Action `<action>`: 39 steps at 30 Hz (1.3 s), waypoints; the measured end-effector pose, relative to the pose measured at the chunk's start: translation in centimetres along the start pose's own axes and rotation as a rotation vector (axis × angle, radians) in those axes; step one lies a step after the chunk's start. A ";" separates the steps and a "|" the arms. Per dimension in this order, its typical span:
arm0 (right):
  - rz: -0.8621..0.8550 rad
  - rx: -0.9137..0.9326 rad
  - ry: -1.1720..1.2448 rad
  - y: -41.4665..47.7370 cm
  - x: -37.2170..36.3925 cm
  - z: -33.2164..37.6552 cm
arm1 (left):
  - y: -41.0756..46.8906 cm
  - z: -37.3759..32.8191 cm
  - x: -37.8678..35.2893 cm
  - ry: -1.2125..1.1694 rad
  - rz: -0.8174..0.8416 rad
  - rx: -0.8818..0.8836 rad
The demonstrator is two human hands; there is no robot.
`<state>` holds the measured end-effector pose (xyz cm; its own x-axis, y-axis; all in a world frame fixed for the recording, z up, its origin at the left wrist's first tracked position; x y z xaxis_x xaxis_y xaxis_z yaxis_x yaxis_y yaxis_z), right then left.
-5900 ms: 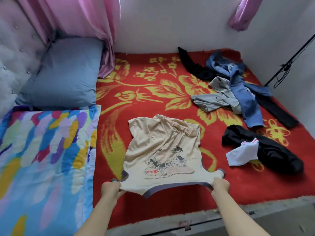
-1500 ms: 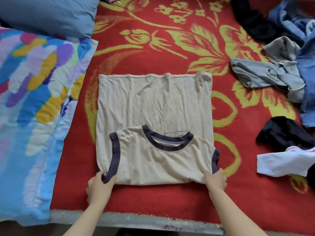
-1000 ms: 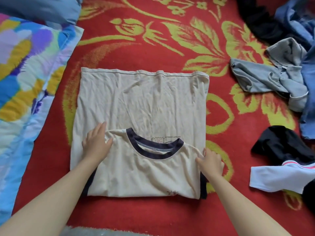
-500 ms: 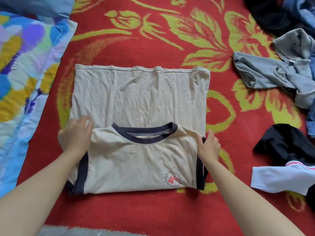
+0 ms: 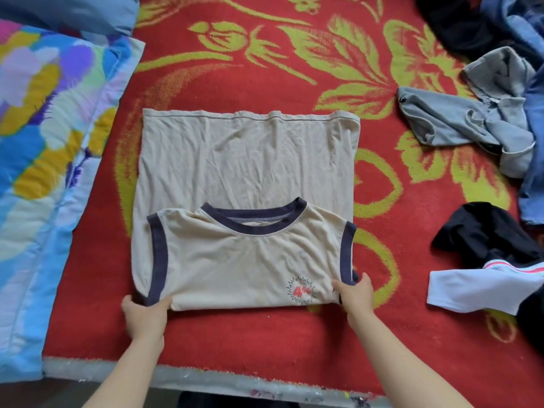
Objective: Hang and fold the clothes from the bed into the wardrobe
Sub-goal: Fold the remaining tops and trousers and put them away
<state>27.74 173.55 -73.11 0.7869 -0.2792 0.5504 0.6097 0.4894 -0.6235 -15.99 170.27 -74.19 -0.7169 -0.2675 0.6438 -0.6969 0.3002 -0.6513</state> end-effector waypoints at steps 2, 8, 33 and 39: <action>-0.049 -0.081 0.176 0.1 1.1 -0.6 | 0.8 1.0 0.2 -0.221 0.052 0.159; 0.003 -0.317 0.363 -1.2 3.6 -2.9 | -1.8 3.1 1.3 -0.666 0.264 0.538; 0.014 0.150 -0.113 2.1 -1.8 13.8 | -1.1 -15.9 -0.6 0.040 0.150 -0.322; -0.112 0.066 -0.304 5.6 -1.6 12.5 | 4.5 -17.8 0.1 0.299 -0.080 -0.434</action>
<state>28.75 187.05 -70.59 0.6444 -0.0798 0.7605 0.6760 0.5245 -0.5177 -18.83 187.86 -69.89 -0.5812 -0.0517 0.8121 -0.6315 0.6580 -0.4101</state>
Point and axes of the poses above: each hand's wrist, its own y-axis towards the middle knuckle, its own x-axis out of the back of the hand, z = x × y, the point moved 8 cm from there along y, towards the middle knuckle, and after that the axes turned 4 degrees about y, right-handed, at the moved point
